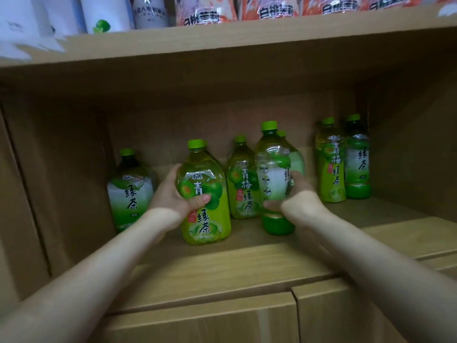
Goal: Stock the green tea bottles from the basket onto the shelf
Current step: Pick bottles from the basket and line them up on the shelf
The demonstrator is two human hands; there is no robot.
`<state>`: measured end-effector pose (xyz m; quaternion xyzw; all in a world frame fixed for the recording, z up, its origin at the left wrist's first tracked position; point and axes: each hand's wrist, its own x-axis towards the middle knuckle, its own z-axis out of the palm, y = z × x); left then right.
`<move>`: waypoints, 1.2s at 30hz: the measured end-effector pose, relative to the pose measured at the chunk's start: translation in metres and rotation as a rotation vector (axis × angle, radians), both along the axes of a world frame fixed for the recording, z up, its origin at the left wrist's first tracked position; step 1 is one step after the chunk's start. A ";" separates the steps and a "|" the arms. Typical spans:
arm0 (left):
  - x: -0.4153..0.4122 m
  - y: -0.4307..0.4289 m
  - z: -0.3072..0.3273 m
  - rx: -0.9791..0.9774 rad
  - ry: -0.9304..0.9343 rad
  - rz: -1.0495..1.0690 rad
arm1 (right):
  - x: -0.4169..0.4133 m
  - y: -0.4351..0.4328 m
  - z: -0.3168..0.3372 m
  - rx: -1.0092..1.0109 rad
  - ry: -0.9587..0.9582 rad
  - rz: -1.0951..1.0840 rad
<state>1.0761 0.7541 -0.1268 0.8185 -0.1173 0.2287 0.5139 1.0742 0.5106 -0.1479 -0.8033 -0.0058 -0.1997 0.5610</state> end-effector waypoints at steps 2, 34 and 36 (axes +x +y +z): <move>0.002 -0.001 0.001 -0.007 0.003 -0.028 | 0.005 0.006 -0.004 -0.100 -0.004 -0.038; -0.007 -0.212 -0.004 0.269 0.053 -0.261 | -0.034 -0.113 -0.010 -0.117 -0.087 0.129; 0.000 -0.240 -0.004 0.256 0.046 -0.283 | -0.042 -0.133 -0.009 -0.193 -0.105 -0.035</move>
